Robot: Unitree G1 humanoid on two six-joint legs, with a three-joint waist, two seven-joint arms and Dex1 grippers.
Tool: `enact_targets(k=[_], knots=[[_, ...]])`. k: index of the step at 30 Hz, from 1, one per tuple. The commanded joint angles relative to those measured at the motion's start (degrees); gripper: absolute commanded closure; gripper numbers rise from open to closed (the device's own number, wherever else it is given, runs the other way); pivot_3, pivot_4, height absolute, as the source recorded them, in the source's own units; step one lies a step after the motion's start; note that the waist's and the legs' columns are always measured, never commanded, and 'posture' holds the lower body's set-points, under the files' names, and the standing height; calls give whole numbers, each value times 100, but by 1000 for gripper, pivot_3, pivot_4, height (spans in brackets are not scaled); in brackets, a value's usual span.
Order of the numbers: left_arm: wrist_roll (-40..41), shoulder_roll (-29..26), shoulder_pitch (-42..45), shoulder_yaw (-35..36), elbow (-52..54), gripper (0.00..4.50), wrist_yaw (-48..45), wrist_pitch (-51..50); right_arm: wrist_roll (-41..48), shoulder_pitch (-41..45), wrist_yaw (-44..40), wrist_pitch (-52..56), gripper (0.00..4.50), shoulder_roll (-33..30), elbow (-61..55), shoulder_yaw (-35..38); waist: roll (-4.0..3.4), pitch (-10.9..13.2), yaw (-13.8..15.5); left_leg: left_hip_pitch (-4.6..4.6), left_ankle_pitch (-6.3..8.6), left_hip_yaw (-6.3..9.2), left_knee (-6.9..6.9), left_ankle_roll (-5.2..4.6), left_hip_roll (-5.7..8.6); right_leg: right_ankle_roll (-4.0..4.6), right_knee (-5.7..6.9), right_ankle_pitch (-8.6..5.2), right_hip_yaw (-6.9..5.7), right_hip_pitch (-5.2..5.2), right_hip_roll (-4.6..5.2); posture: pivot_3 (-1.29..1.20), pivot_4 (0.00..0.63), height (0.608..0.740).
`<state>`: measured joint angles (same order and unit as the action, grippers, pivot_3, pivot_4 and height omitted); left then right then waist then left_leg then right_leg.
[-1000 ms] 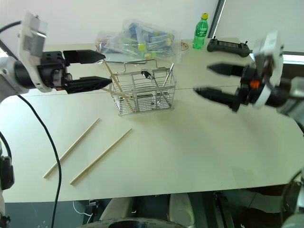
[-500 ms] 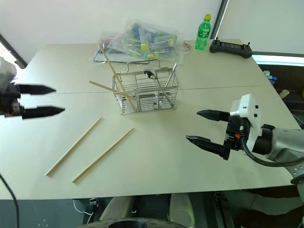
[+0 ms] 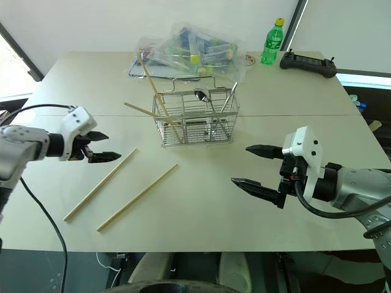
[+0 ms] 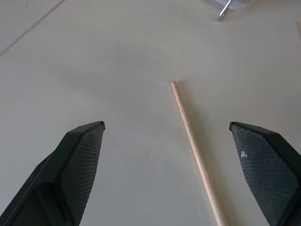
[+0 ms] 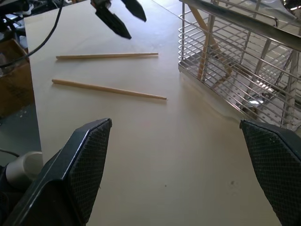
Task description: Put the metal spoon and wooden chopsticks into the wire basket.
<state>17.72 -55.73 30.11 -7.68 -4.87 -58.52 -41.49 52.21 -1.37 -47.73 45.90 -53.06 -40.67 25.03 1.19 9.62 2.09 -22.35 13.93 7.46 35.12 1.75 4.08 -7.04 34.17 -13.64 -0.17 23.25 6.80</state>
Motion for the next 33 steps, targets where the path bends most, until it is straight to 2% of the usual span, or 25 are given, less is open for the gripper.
enact_targets(k=[1,9,18,21,28,33], knots=[[-282,161,205,-101,-226,0,37,170,147,93,128,-62,28,-21,-215,13,1,0,7,0,0,0,1,0,0,2,2,-1,-1,0,-1,0,150,731],[-668,889,626,-357,-731,0,207,243,135,23,269,-179,28,101,-263,-168,8,-3,18,1,-2,6,14,1,2,-1,3,2,-4,-11,0,0,150,731],[-1234,1399,777,-603,-1756,0,372,713,124,-112,279,-283,28,124,-283,-191,-5,-13,24,19,-3,-1,14,2,2,-12,11,8,-6,-26,-3,0,150,731],[-1251,1544,948,-507,-2014,875,397,732,116,-178,222,-315,0,70,-307,-176,-5,-13,22,53,-3,1,17,2,2,-1,8,-2,-12,-67,-2,0,150,731],[-1304,1633,1094,-386,-2216,4466,418,758,181,-229,188,-345,0,23,-256,-49,-5,-13,12,83,-2,9,13,3,-2,-20,5,-14,-9,-89,4,0,150,731],[-1257,1651,1076,-239,-2108,4466,484,539,237,-207,159,-297,0,-38,-191,16,-4,-13,16,76,-2,11,6,3,1,-18,4,4,-9,-82,4,0,150,731]])
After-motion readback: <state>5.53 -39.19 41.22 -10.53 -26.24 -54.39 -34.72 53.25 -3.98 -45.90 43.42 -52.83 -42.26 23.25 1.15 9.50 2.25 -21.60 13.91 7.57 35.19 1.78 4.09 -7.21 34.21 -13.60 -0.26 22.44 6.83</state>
